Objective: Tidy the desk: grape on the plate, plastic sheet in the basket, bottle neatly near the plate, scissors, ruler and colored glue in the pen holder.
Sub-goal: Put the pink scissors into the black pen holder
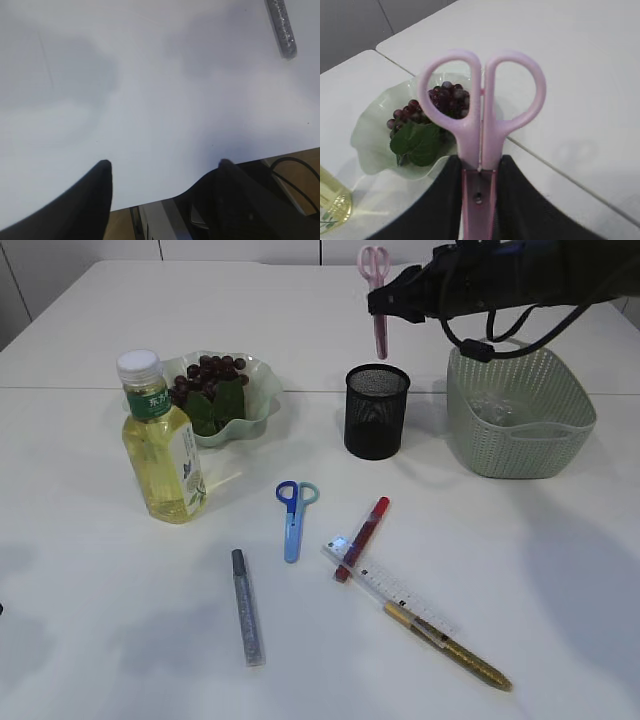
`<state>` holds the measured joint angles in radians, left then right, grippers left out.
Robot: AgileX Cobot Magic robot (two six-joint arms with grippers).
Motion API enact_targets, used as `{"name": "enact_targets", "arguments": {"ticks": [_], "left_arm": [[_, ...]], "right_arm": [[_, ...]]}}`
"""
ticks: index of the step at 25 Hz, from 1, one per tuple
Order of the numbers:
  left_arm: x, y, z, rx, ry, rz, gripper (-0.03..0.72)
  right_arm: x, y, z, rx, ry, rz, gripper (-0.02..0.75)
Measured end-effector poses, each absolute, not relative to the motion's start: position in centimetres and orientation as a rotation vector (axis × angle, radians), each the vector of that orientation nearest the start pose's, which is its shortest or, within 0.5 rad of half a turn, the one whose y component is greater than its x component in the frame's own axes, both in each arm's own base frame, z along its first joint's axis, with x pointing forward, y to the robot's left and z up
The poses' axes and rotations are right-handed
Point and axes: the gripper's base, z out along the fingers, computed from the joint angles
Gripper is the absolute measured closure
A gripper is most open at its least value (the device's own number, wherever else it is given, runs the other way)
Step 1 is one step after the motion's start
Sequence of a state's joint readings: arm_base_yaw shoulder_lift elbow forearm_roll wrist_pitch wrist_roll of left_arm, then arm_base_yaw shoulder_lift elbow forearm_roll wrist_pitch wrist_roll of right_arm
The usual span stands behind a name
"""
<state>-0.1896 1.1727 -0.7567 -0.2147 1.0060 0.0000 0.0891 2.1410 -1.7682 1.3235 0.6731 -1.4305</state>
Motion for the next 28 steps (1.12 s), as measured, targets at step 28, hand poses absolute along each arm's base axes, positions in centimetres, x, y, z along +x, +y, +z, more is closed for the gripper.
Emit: {"name": "enact_targets", "arguments": {"ticks": [28], "left_arm": [[18.5, -5.4, 25.2, 0.124, 2.909, -0.35, 0.219]], "right_arm": [[51.0, 9.9, 19.6, -0.617, 1.88, 0.604, 0.425]]}}
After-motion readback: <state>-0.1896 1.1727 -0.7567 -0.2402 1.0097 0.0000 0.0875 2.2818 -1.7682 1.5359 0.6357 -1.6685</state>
